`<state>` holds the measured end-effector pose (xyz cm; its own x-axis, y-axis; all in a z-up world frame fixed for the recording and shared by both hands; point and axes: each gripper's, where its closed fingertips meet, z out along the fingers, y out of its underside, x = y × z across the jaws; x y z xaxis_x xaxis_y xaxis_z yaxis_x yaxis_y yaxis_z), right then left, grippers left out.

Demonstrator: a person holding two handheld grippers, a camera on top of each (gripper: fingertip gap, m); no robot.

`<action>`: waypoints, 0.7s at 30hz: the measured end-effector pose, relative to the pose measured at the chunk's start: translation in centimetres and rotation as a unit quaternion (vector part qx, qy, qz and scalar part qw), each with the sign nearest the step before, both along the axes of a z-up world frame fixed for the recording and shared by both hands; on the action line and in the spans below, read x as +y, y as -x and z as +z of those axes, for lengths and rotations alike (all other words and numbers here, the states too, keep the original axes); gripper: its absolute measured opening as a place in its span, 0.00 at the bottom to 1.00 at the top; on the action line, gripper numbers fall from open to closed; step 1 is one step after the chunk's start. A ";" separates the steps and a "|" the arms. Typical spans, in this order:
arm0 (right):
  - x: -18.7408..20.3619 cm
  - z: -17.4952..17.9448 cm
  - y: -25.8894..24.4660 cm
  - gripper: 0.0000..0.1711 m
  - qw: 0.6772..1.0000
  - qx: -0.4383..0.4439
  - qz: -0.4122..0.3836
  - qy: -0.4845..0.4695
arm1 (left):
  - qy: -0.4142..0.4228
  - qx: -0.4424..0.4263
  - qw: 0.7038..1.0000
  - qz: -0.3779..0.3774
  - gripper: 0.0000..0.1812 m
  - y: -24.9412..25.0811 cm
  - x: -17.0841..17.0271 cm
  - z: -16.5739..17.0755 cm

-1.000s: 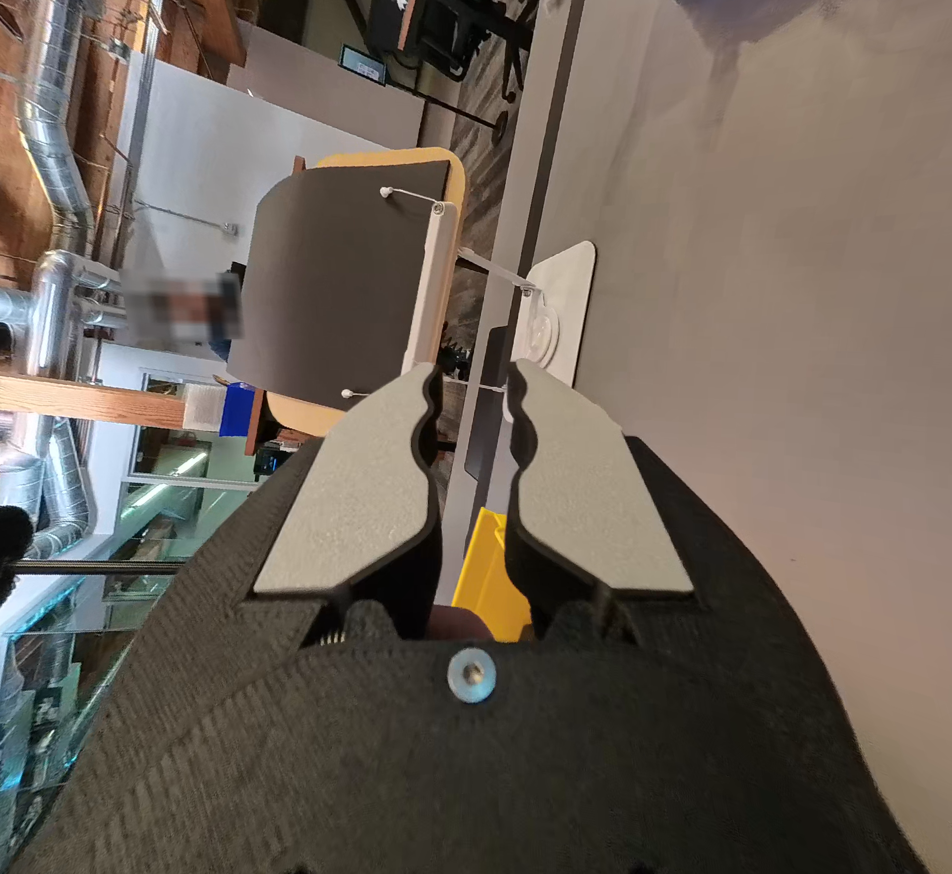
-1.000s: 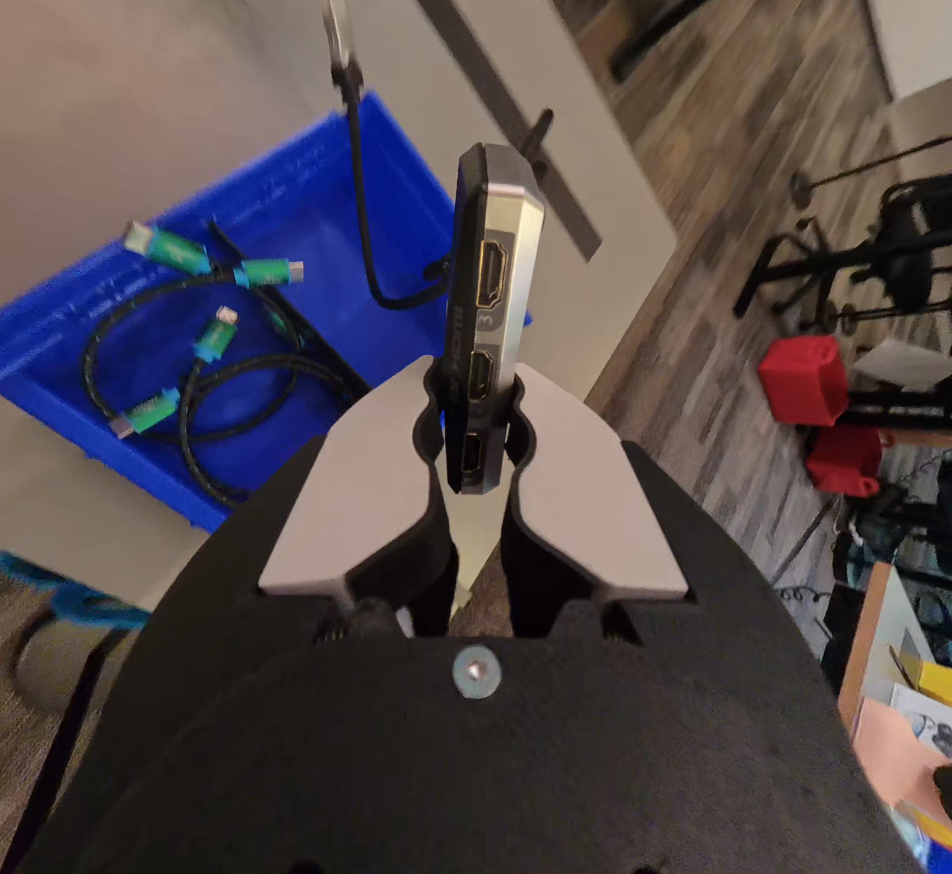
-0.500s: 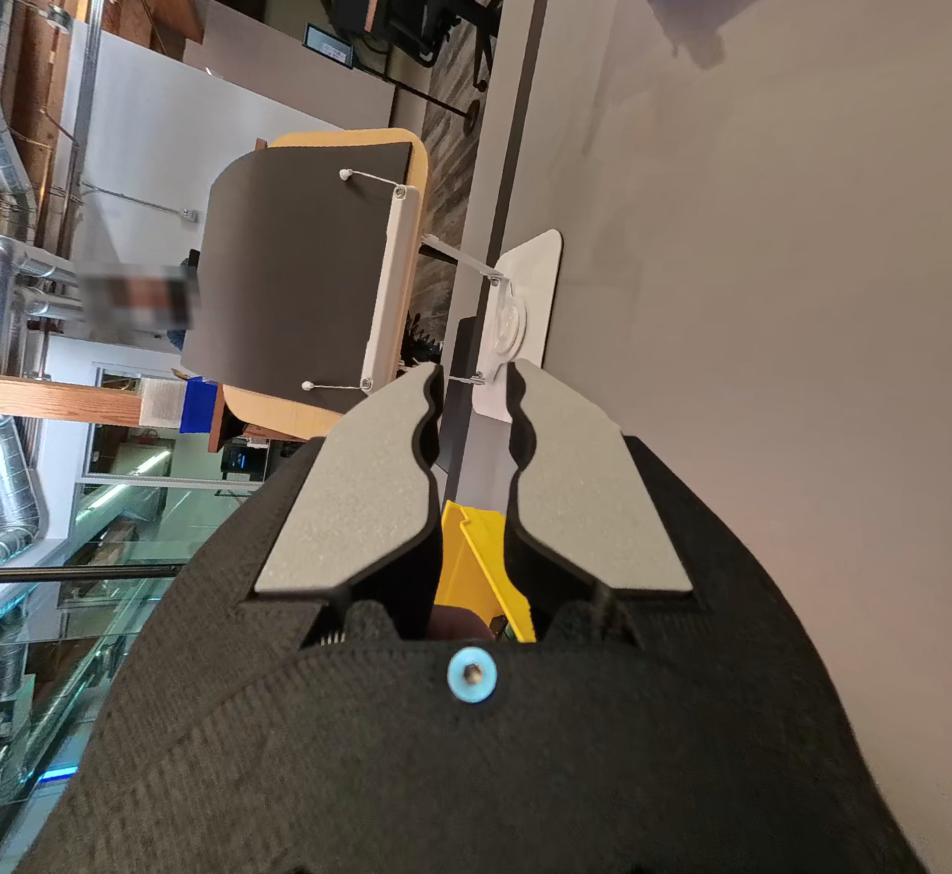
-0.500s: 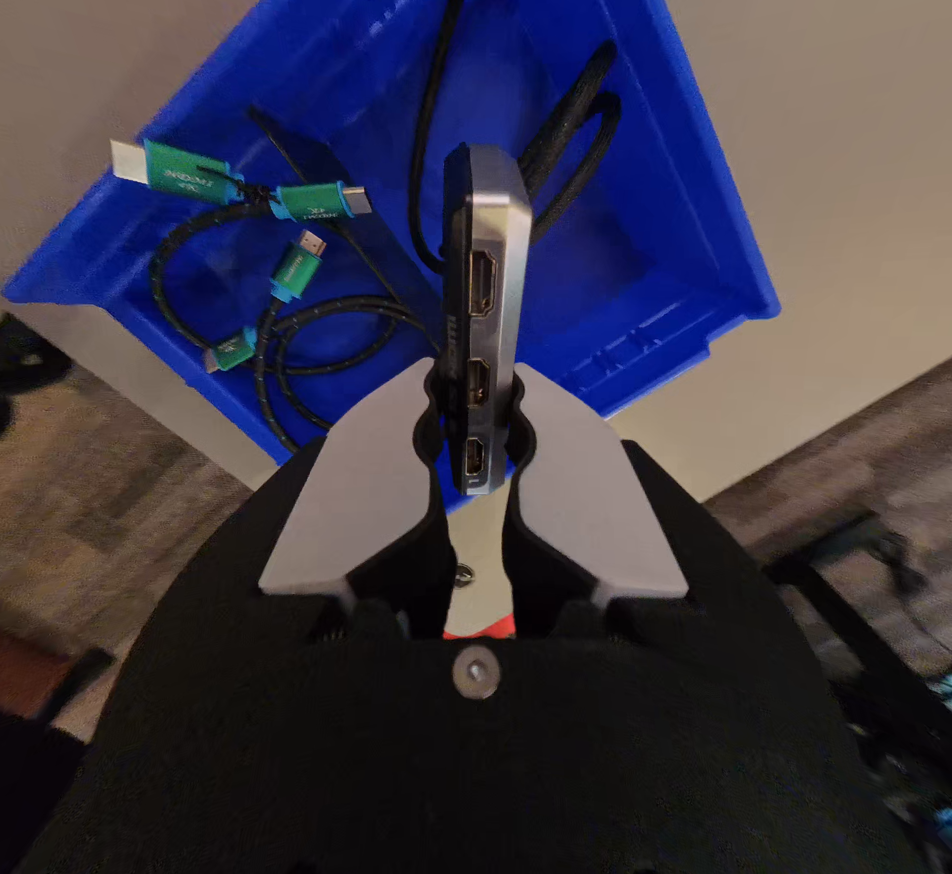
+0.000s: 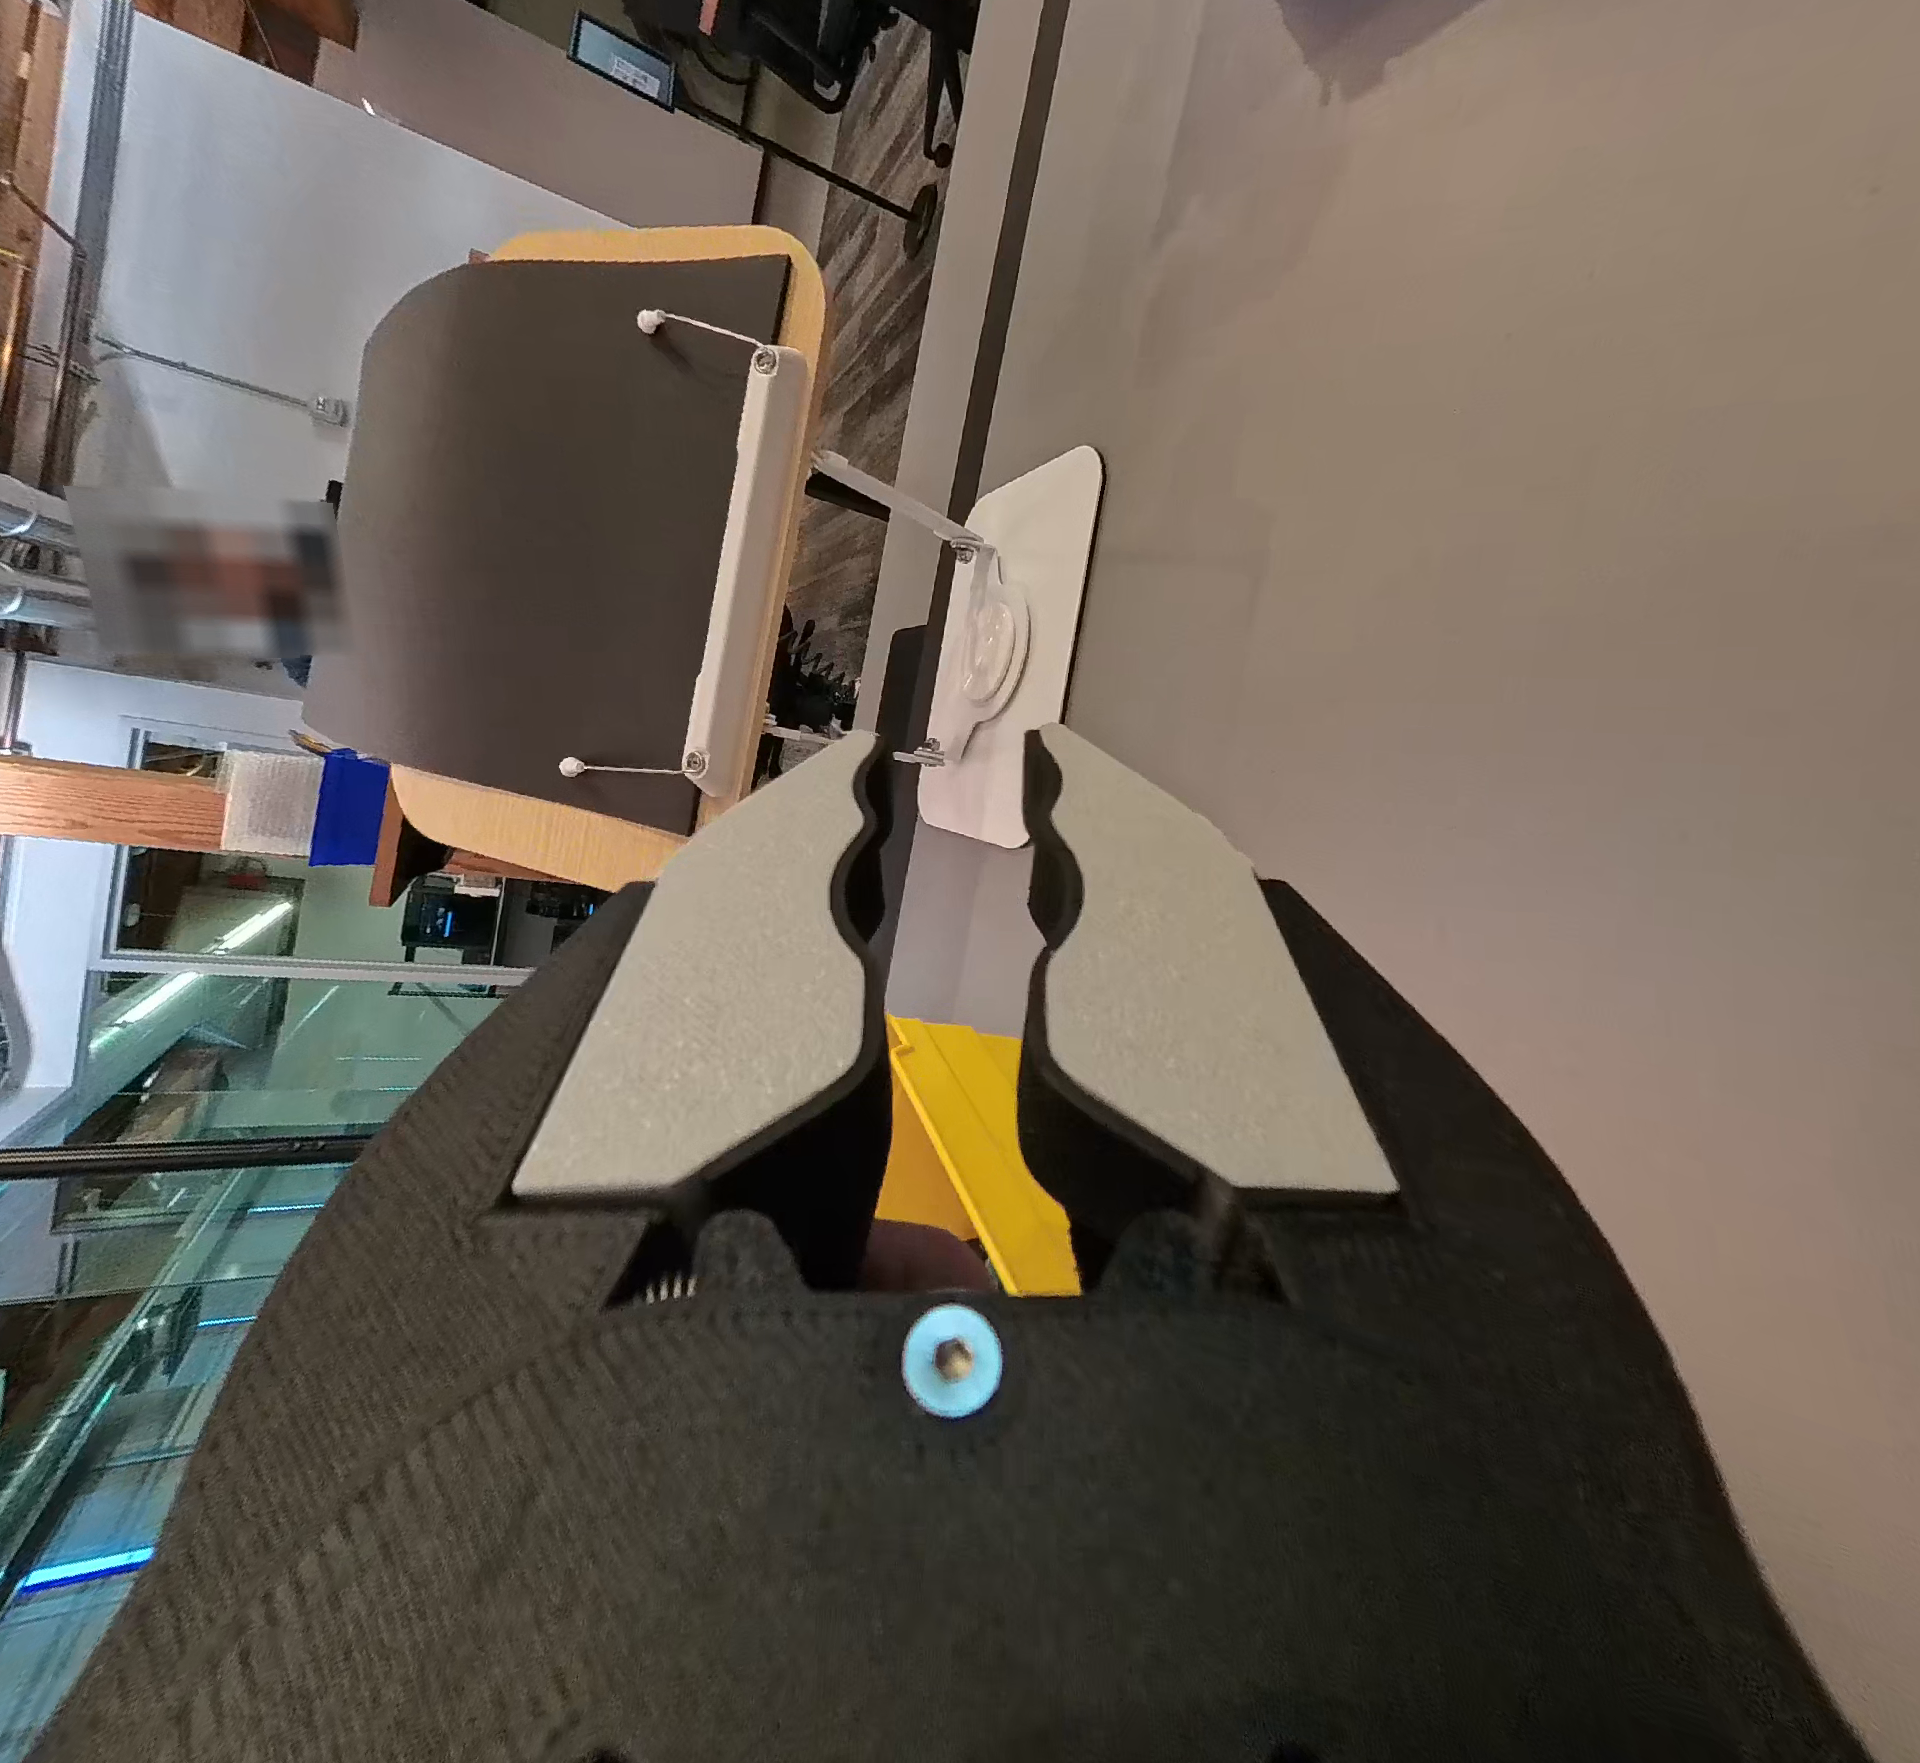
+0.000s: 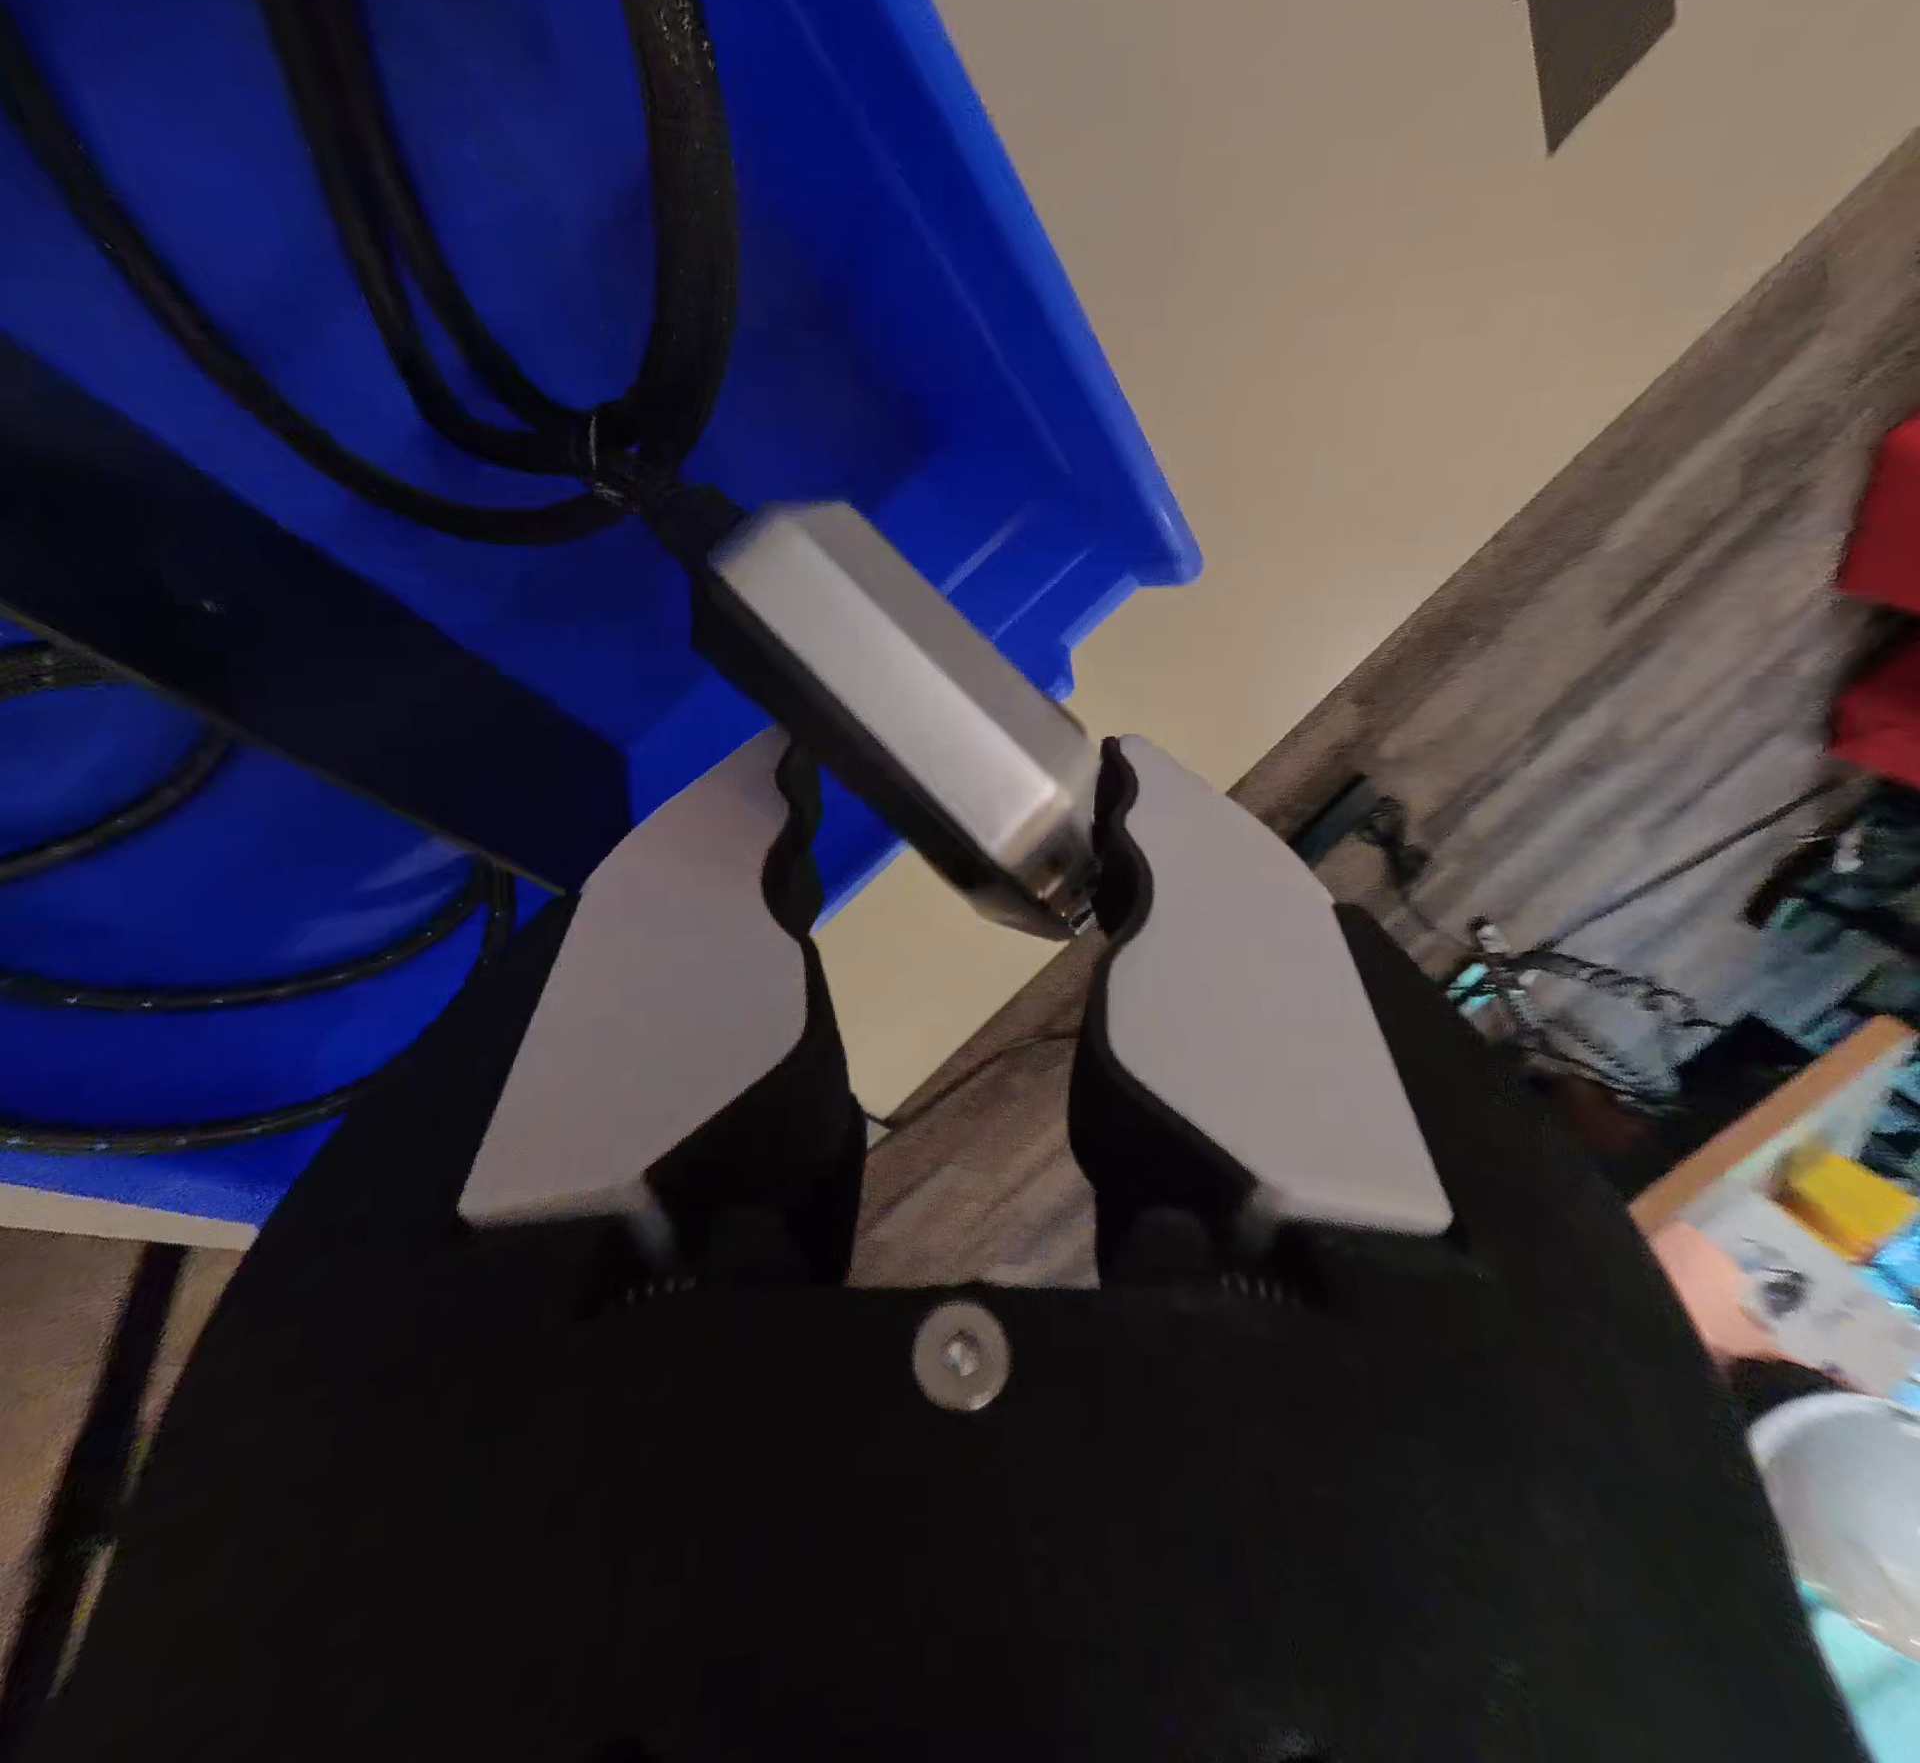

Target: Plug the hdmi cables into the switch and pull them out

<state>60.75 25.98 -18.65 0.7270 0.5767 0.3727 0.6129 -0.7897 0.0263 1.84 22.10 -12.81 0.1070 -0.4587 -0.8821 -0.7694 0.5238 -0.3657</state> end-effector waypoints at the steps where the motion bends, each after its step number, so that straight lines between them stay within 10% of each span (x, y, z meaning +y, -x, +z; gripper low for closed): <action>1: 0.3 0.0 0.2 0.30 1.000 -0.018 0.014 -0.001 | 0.001 0.001 1.000 0.000 0.13 0.0 0.0 -0.1; 14: 1.9 -0.7 1.9 0.53 1.000 0.005 0.017 -0.024 | 0.007 0.004 1.000 0.007 0.13 0.4 0.3 -0.5; 21: 2.7 2.3 3.9 0.32 0.993 0.043 0.022 -0.109 | 0.012 0.002 1.000 0.010 0.13 0.6 0.5 -0.7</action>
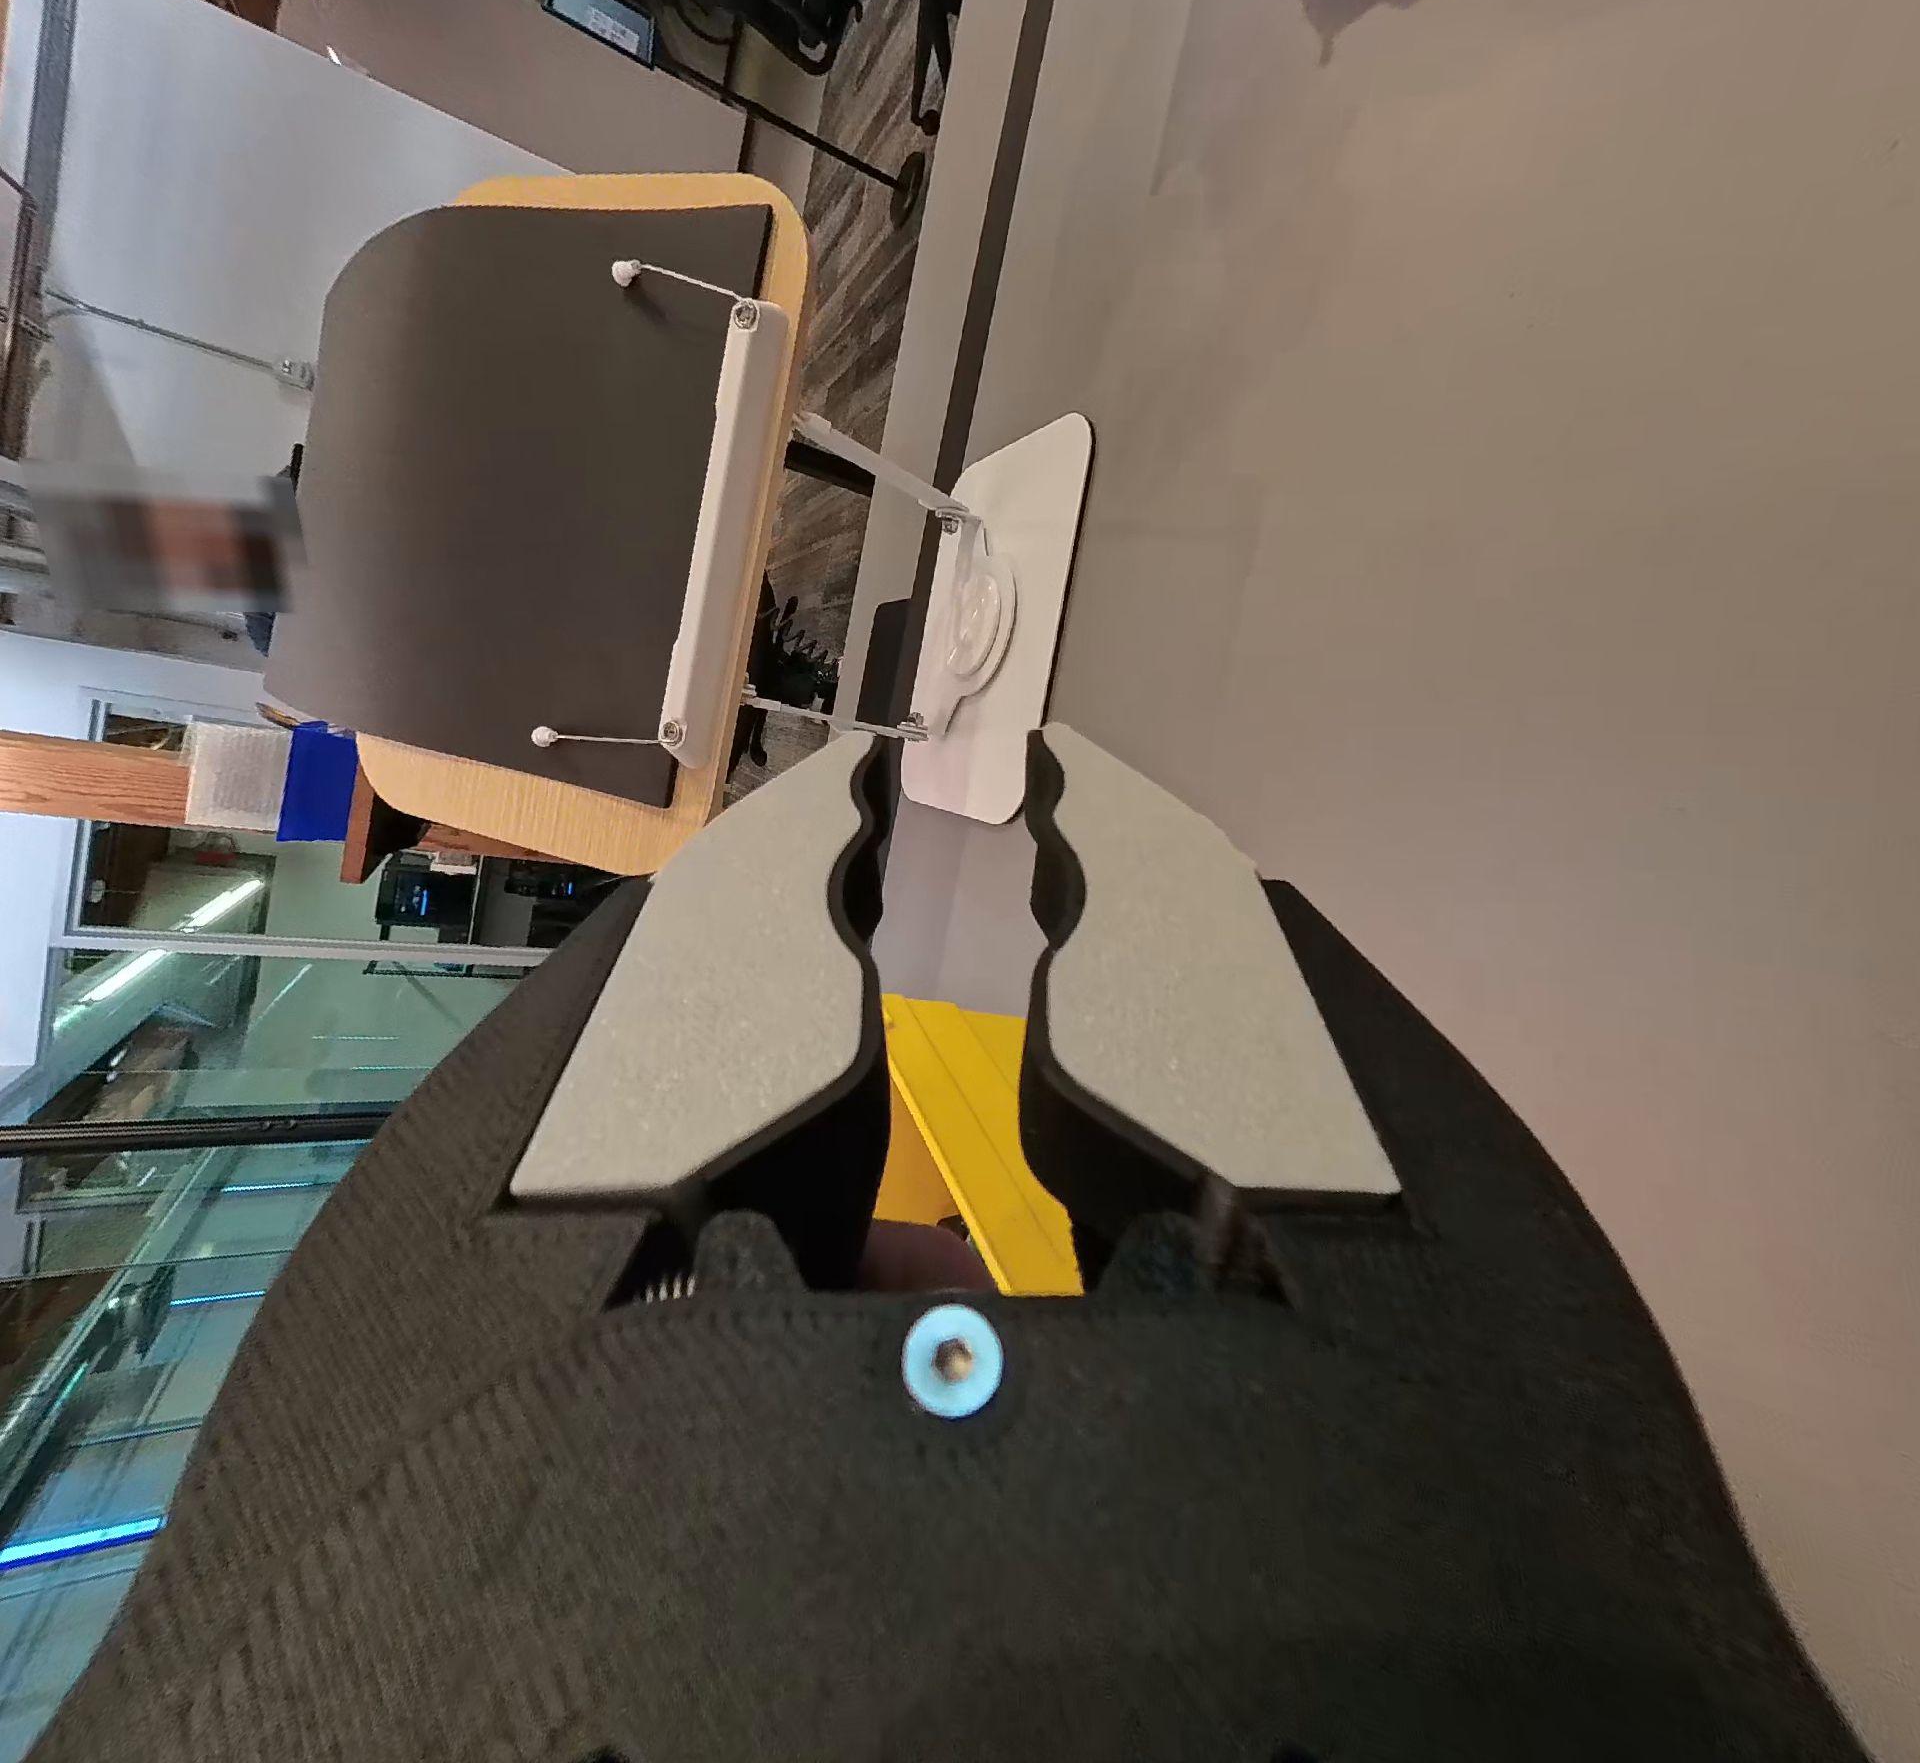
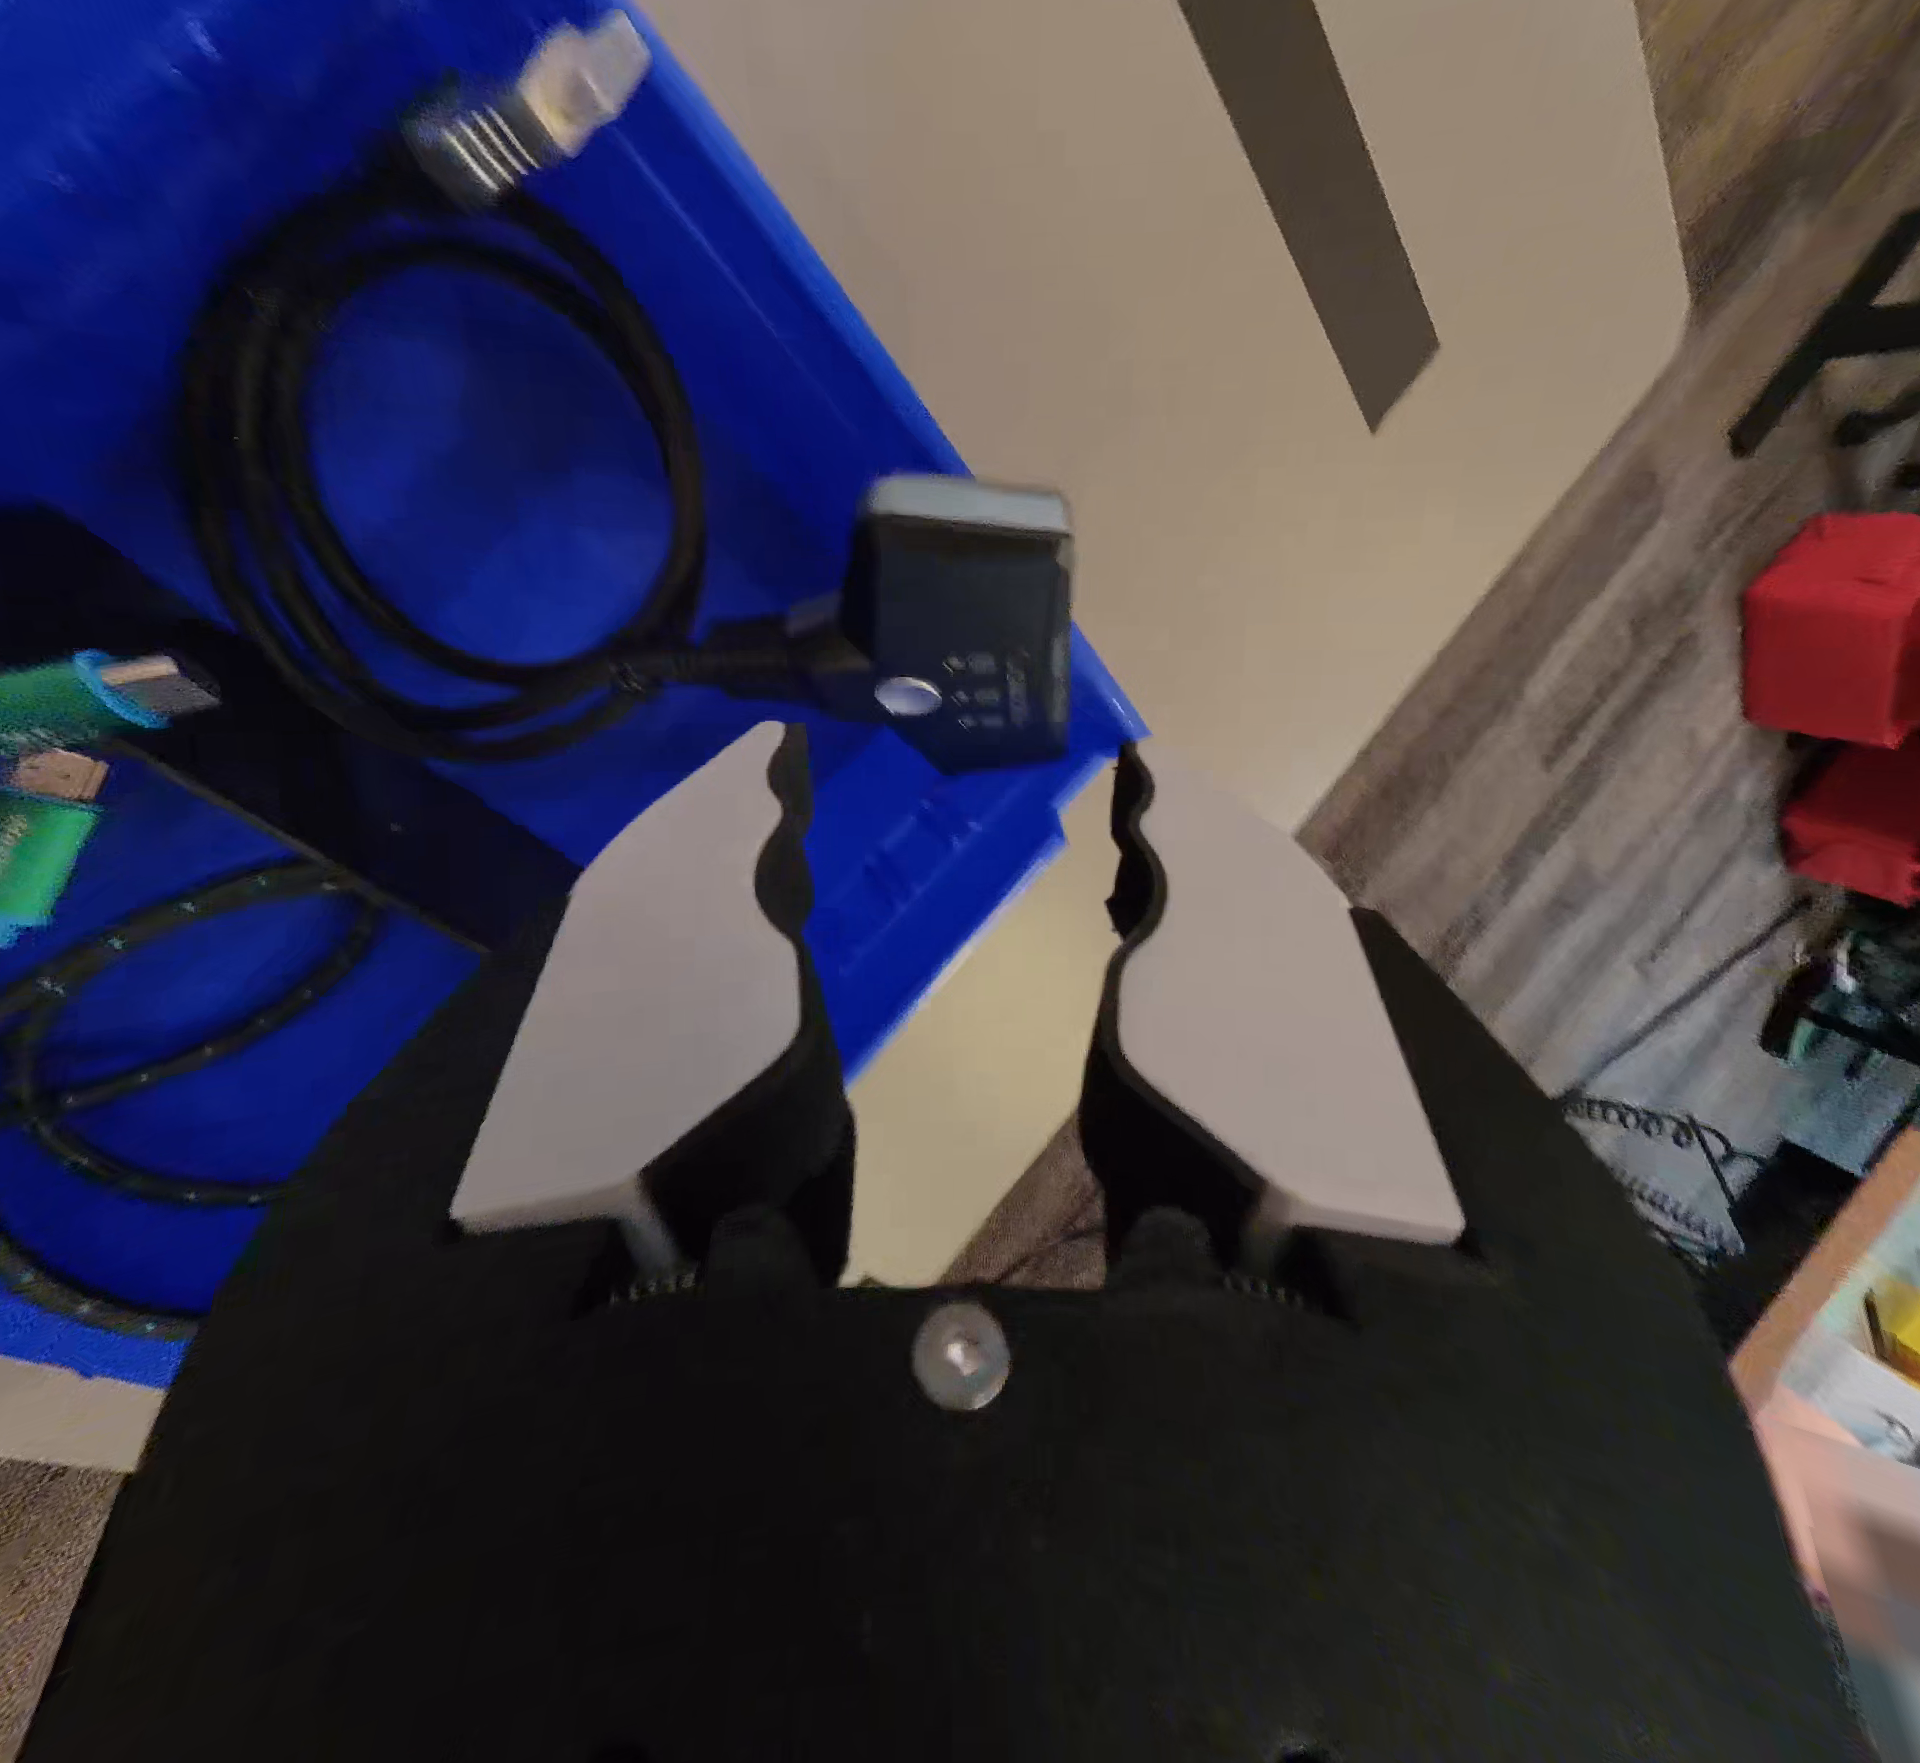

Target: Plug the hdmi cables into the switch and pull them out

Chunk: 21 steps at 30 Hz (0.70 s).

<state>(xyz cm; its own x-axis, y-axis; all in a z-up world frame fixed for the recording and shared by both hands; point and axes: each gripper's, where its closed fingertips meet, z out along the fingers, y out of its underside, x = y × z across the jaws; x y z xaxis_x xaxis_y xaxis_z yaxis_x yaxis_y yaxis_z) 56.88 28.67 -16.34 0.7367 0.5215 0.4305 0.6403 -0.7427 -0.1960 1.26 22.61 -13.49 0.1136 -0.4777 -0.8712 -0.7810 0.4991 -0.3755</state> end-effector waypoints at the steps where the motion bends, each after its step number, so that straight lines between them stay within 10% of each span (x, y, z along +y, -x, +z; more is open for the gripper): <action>1: 0.2 -0.5 0.4 0.29 1.000 0.000 0.005 -0.001 | 0.000 0.001 1.000 0.001 0.13 0.0 0.0 -0.1; 11: -0.1 -7.1 0.3 0.19 0.999 0.015 -0.018 0.024 | -0.001 -0.002 1.000 0.007 0.14 0.3 0.0 0.2; 21: -1.3 -2.9 2.9 0.22 0.996 0.037 -0.029 -0.072 | -0.005 -0.014 0.997 0.076 0.16 4.2 2.7 1.6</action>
